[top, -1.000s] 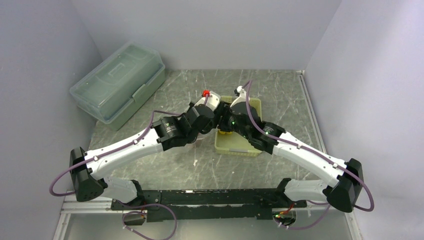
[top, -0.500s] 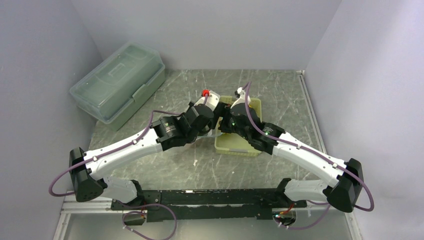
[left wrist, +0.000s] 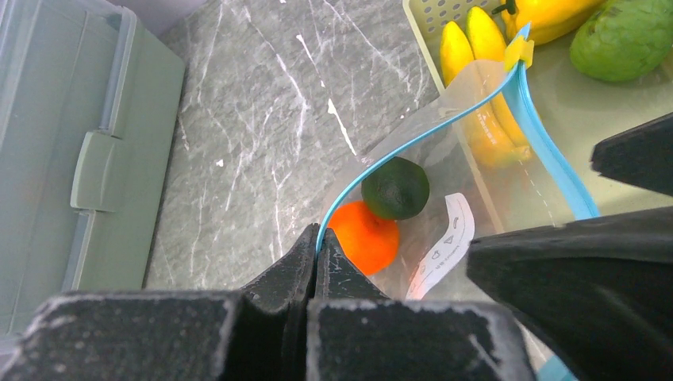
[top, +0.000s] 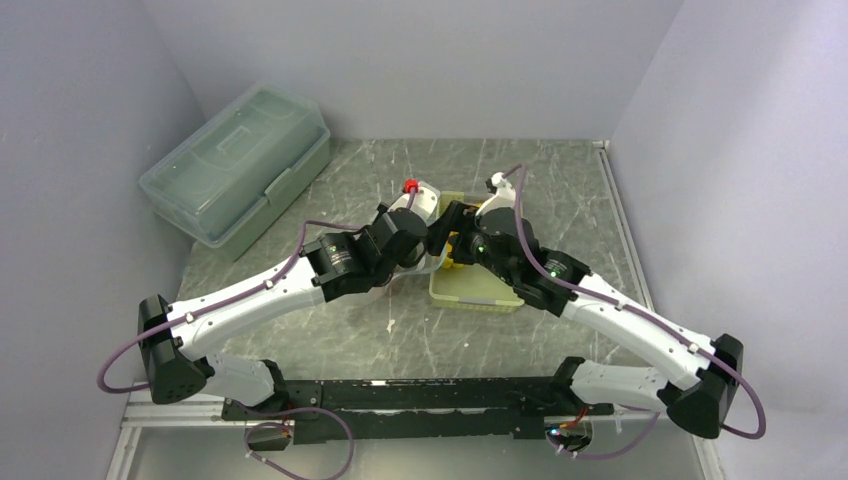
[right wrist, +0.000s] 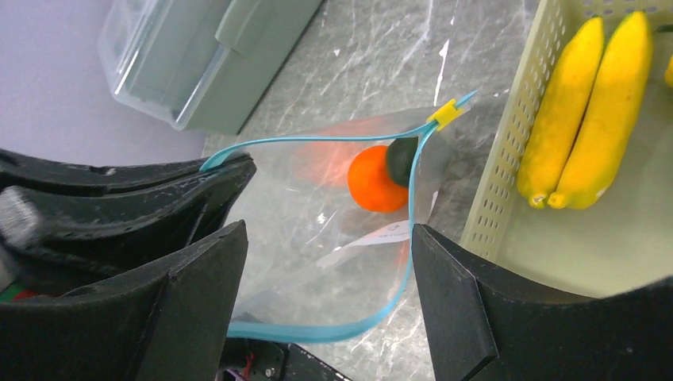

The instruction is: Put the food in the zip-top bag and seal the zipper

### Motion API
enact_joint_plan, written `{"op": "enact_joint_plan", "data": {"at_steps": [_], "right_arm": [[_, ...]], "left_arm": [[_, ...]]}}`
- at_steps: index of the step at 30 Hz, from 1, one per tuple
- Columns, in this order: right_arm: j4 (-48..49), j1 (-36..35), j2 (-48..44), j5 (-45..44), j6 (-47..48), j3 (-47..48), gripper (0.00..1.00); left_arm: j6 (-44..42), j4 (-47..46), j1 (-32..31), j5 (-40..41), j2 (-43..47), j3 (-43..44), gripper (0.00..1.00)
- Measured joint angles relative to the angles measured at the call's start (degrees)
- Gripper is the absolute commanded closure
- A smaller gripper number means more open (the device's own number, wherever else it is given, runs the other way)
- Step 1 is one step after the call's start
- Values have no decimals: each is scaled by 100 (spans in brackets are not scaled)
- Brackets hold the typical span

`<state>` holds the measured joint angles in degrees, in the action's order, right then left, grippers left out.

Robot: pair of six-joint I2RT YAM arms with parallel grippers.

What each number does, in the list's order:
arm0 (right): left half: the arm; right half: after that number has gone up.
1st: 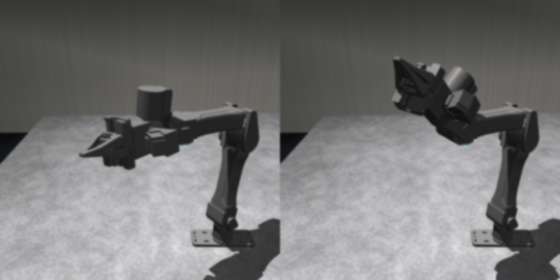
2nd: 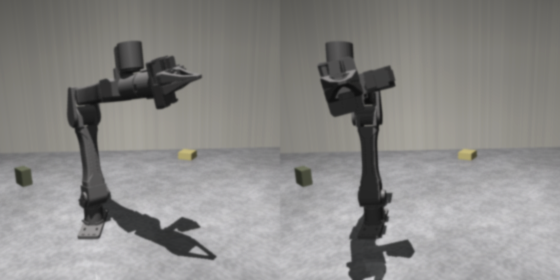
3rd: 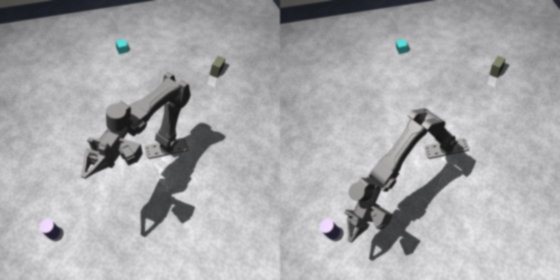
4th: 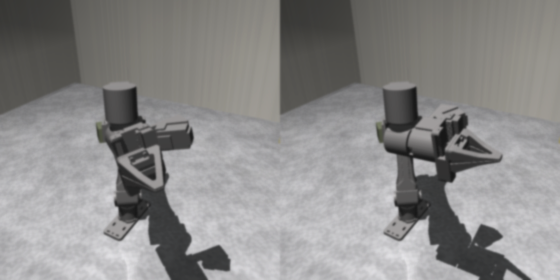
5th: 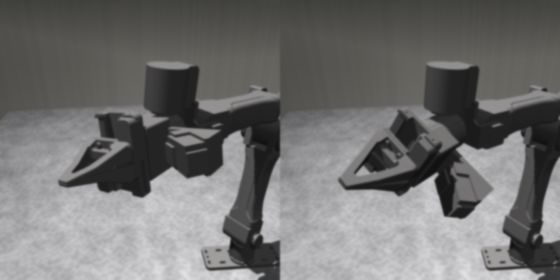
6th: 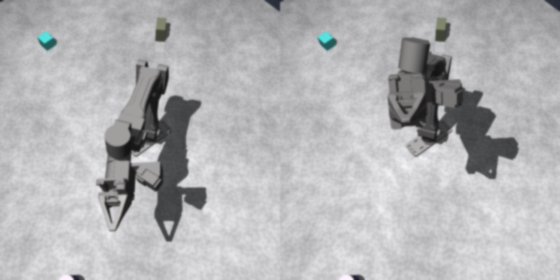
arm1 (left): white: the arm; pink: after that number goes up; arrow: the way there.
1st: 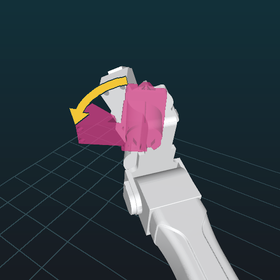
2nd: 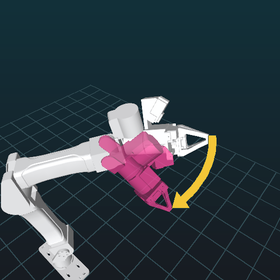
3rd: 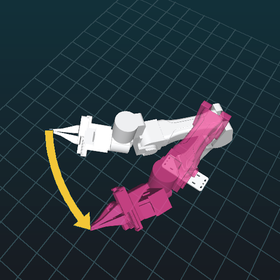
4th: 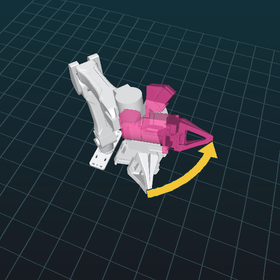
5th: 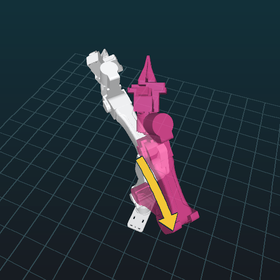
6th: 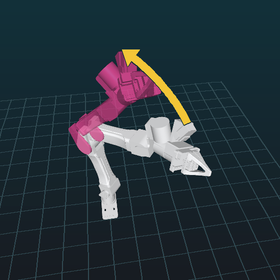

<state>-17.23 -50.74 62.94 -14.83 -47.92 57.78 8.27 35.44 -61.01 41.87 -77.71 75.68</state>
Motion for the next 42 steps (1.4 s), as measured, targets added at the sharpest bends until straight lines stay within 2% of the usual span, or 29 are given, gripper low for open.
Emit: {"op": "enact_joint_plan", "data": {"at_steps": [15,23,31,42], "right_arm": [[-560,2,-1010,-787,409,-55,21],[-1082,68,-1099,-1473,774,-68,21],[-1429,866,-708,-1460,1266,-87,21],[-1401,1963,190,-745,1714,-188,20]], "left_arm": [[-4,0,0,4,0,0,100],[-4,4,0,24,0,0,100],[-7,7,0,48,79,0,100],[-7,9,0,48,214,-2,100]]}}
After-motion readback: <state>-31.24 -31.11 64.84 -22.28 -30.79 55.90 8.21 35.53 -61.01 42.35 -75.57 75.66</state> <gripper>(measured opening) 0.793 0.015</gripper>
